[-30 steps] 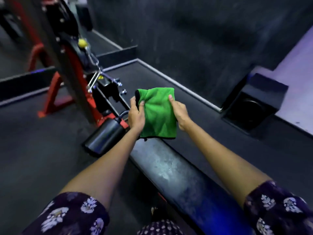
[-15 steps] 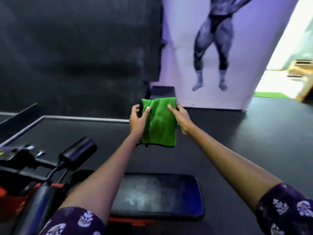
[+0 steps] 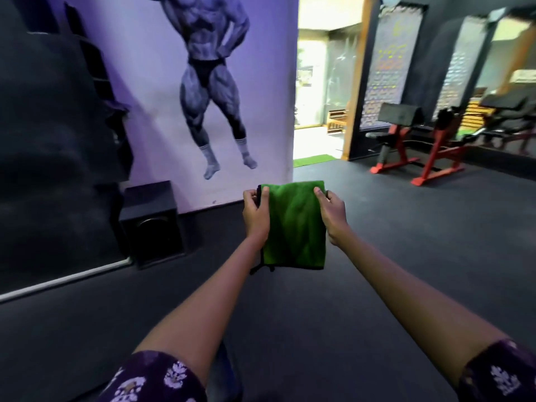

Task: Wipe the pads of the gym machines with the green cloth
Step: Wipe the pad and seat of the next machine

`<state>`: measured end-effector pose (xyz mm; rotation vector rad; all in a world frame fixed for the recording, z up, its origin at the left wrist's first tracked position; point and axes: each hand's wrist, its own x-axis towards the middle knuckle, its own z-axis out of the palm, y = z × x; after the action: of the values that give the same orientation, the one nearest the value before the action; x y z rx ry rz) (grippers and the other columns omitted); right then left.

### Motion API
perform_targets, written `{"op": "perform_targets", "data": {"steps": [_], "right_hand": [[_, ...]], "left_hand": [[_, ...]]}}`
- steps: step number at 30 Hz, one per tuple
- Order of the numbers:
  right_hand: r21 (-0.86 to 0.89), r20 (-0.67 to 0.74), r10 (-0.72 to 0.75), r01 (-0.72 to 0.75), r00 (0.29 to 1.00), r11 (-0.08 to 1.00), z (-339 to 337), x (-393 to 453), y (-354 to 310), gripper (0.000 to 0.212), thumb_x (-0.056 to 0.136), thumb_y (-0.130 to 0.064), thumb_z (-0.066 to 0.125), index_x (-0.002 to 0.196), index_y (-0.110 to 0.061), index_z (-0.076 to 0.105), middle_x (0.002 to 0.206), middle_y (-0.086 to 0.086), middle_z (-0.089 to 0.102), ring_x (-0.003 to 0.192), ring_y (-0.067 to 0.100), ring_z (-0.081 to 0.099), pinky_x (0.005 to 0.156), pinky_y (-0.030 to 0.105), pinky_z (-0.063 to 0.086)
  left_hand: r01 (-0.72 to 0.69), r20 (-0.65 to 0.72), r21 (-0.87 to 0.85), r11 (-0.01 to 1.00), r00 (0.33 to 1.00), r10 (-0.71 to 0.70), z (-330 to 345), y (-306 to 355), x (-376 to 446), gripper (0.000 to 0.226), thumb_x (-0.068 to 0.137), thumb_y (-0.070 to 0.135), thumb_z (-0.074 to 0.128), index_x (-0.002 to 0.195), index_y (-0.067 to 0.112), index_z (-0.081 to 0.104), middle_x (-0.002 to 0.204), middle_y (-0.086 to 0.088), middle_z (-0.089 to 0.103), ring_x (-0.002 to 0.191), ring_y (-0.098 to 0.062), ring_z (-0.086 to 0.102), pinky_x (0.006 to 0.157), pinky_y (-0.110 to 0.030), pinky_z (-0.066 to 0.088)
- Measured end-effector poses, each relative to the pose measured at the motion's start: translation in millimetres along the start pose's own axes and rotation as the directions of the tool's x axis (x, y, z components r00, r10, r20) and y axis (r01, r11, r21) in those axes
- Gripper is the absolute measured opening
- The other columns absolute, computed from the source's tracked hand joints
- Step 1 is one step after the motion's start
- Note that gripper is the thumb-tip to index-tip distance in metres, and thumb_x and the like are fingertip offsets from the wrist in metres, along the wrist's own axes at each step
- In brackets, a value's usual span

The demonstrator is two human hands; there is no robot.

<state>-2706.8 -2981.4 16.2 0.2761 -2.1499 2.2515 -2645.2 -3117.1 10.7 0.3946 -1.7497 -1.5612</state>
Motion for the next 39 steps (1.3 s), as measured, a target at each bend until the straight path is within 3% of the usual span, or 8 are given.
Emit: {"op": "perform_targets", "data": {"steps": [4,7,19,23,27,32,34,39], "right_hand": [[0.012,-0.065,-0.008,0.009,0.998,1.000,-109.9,48.4,-1.0,0.017,0.093,-0.029,0.058,0.093,-0.012,0.059,0.102,0.016,0.064,0.097,0.029,0.063,0.086,0.045,0.054],[-0.070,-0.138,-0.070,0.061,0.988,0.996,-168.8,80.7,0.3,0.019,0.095,-0.027,0.056,0.095,-0.009,0.061,0.102,0.020,0.065,0.097,0.032,0.063,0.087,0.048,0.053],[-0.262,-0.333,-0.197,0.110,0.922,0.959,-326.8,227.9,50.3,0.033,0.099,-0.030,0.045,0.067,-0.021,0.045,0.065,-0.004,0.047,0.065,0.014,0.046,0.062,0.031,0.037],[-0.373,-0.388,-0.243,0.089,0.889,0.923,-381.8,309.6,68.2,0.036,0.100,-0.031,0.043,0.064,-0.023,0.041,0.061,-0.005,0.043,0.057,0.011,0.041,0.058,0.031,0.035],[-0.420,-0.388,-0.249,0.070,0.887,0.905,-442.3,399.0,64.3,0.035,0.100,-0.031,0.042,0.066,-0.023,0.042,0.061,-0.005,0.042,0.054,0.009,0.038,0.054,0.028,0.032],[-0.382,-0.415,-0.139,-0.034,0.899,0.923,-520.9,503.0,69.6,0.029,0.100,-0.034,0.041,0.075,-0.023,0.047,0.068,-0.005,0.048,0.062,0.010,0.045,0.058,0.027,0.036],[-0.343,-0.418,-0.070,-0.086,0.906,0.935,-549.9,539.4,79.8,0.027,0.099,-0.036,0.044,0.079,-0.020,0.051,0.072,-0.004,0.052,0.070,0.014,0.051,0.062,0.029,0.040],[-0.179,-0.425,0.091,-0.182,0.901,0.967,-628.8,655.6,109.9,0.034,0.089,-0.036,0.062,0.107,-0.013,0.045,0.104,0.005,0.055,0.096,0.020,0.055,0.080,0.035,0.047]], "left_hand": [[-0.049,0.165,0.038,0.998,0.985,0.042,128.7,1.9,-15.9,0.020,0.097,0.027,0.050,0.092,0.010,0.040,0.075,0.007,0.048,0.066,-0.004,0.045,0.056,-0.019,0.036],[-0.092,0.144,0.065,0.994,0.986,0.082,196.8,2.3,-19.5,0.017,0.100,0.026,0.043,0.093,0.012,0.036,0.079,0.000,0.049,0.069,-0.015,0.046,0.062,-0.028,0.029],[-0.087,0.241,0.095,0.992,0.969,0.061,431.4,-44.2,15.4,0.022,0.102,0.028,0.038,0.091,0.009,0.037,0.072,0.005,0.043,0.064,-0.007,0.040,0.055,-0.026,0.032],[-0.002,0.262,0.042,0.999,0.965,-0.009,534.0,-72.0,44.3,0.022,0.101,0.030,0.041,0.092,0.011,0.041,0.081,-0.001,0.051,0.074,-0.017,0.046,0.063,-0.028,0.031],[0.104,0.312,-0.043,0.994,0.946,-0.085,637.6,-81.3,88.8,0.025,0.100,0.030,0.041,0.087,0.010,0.046,0.073,0.001,0.048,0.076,-0.019,0.045,0.065,-0.029,0.032],[0.237,0.525,-0.021,0.971,0.830,-0.191,759.4,-98.1,127.7,0.018,0.097,0.029,0.050,0.101,0.013,0.043,0.099,-0.007,0.051,0.087,-0.020,0.048,0.070,-0.029,0.038],[0.262,0.592,-0.012,0.965,0.779,-0.204,799.1,-108.6,137.3,0.030,0.091,0.018,0.059,0.108,0.015,0.035,0.105,-0.007,0.050,0.087,-0.017,0.049,0.068,-0.027,0.040],[0.285,0.533,0.015,0.958,0.809,-0.249,928.2,-140.4,187.8,0.048,0.085,0.014,0.067,0.122,0.009,0.037,0.113,-0.013,0.054,0.096,-0.023,0.053,0.081,-0.030,0.044]]}}
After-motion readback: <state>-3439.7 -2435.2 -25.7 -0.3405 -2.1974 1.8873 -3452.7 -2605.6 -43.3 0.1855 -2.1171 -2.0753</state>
